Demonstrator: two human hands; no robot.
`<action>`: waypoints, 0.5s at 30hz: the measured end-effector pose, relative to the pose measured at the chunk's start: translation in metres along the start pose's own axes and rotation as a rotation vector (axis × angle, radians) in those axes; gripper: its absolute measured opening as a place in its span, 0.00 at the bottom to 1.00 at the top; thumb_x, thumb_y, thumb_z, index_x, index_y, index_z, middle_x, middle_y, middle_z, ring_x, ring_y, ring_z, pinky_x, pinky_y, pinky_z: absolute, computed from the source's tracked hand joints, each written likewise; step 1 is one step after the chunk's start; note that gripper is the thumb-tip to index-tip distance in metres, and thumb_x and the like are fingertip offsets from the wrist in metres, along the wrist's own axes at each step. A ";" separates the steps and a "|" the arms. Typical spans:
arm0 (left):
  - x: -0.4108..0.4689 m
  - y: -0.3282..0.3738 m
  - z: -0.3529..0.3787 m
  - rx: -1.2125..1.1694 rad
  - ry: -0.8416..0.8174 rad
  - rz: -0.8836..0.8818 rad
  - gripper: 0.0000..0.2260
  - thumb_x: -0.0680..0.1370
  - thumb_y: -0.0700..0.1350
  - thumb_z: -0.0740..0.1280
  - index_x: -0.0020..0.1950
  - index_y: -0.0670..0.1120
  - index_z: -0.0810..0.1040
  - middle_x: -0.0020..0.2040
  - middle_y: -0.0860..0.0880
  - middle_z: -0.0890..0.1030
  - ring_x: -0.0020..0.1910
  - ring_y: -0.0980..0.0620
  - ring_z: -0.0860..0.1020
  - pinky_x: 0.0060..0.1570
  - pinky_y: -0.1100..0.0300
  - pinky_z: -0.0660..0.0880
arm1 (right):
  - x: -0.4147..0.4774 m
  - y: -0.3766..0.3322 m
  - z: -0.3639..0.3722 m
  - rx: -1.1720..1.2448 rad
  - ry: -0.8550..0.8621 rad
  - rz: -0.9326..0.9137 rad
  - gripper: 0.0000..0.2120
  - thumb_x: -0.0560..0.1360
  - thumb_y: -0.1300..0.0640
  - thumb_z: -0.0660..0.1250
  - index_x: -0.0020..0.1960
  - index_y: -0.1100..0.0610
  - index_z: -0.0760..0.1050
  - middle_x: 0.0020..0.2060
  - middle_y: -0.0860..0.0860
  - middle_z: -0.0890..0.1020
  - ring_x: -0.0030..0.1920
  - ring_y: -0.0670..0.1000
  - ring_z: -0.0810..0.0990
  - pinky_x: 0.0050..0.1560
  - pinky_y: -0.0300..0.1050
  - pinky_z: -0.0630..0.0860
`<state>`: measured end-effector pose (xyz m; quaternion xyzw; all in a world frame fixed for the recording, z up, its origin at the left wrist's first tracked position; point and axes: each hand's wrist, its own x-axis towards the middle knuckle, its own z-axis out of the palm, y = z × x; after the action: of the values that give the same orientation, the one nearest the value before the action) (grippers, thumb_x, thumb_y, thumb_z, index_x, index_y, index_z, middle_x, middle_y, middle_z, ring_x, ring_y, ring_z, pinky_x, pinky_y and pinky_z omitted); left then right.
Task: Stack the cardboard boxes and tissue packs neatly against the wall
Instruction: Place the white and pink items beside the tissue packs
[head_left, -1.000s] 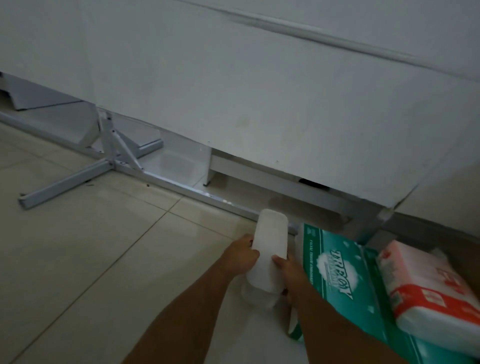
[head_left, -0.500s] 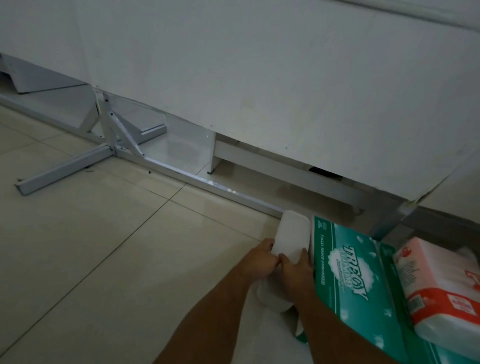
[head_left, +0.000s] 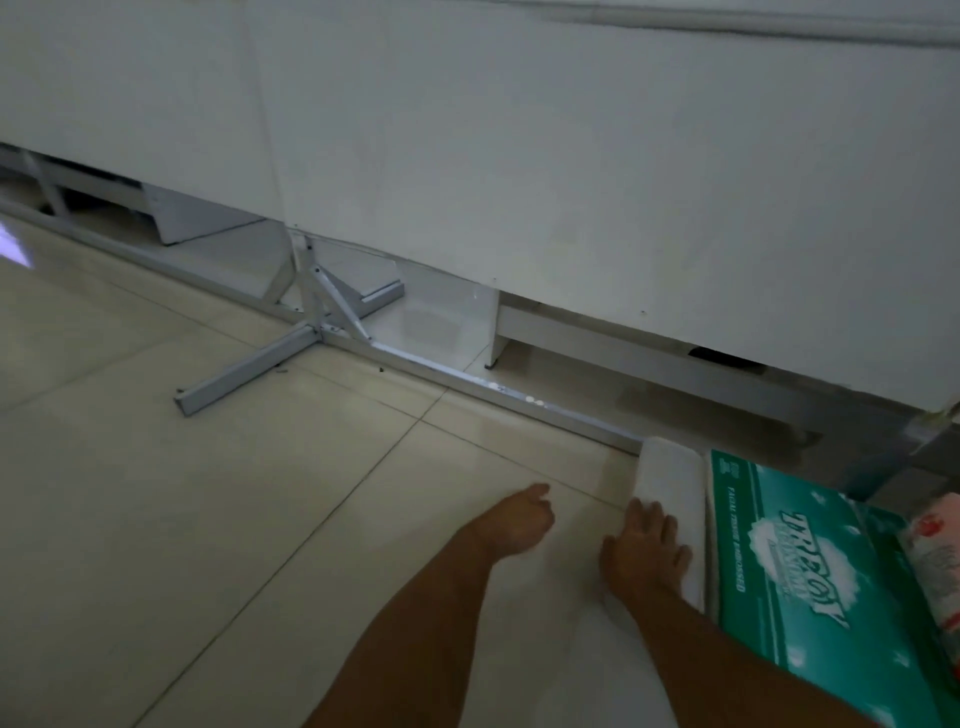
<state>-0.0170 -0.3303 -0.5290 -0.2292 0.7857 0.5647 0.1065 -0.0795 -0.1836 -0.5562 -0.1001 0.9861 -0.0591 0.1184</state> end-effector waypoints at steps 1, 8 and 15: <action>-0.008 -0.003 -0.018 0.015 0.048 -0.001 0.24 0.82 0.41 0.56 0.78 0.45 0.59 0.76 0.44 0.65 0.73 0.46 0.67 0.71 0.57 0.66 | 0.004 0.001 -0.002 -0.016 -0.009 0.021 0.31 0.82 0.54 0.52 0.80 0.58 0.42 0.79 0.58 0.45 0.79 0.60 0.46 0.76 0.59 0.51; -0.093 -0.071 -0.157 0.269 0.395 -0.178 0.28 0.81 0.44 0.59 0.79 0.45 0.55 0.78 0.44 0.62 0.75 0.47 0.64 0.73 0.57 0.62 | -0.008 -0.047 -0.001 -0.057 0.037 0.105 0.26 0.81 0.54 0.52 0.78 0.58 0.52 0.77 0.58 0.55 0.76 0.59 0.53 0.74 0.54 0.57; -0.218 -0.139 -0.256 0.453 0.664 -0.606 0.27 0.79 0.48 0.59 0.77 0.42 0.58 0.75 0.41 0.64 0.73 0.41 0.65 0.72 0.46 0.63 | -0.110 -0.229 0.016 -0.053 -0.130 -0.603 0.26 0.83 0.54 0.49 0.79 0.59 0.48 0.79 0.56 0.50 0.79 0.59 0.48 0.76 0.54 0.55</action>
<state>0.2634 -0.5529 -0.4655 -0.5852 0.7782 0.2205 0.0570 0.0710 -0.3843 -0.5152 -0.3949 0.9035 -0.0594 0.1555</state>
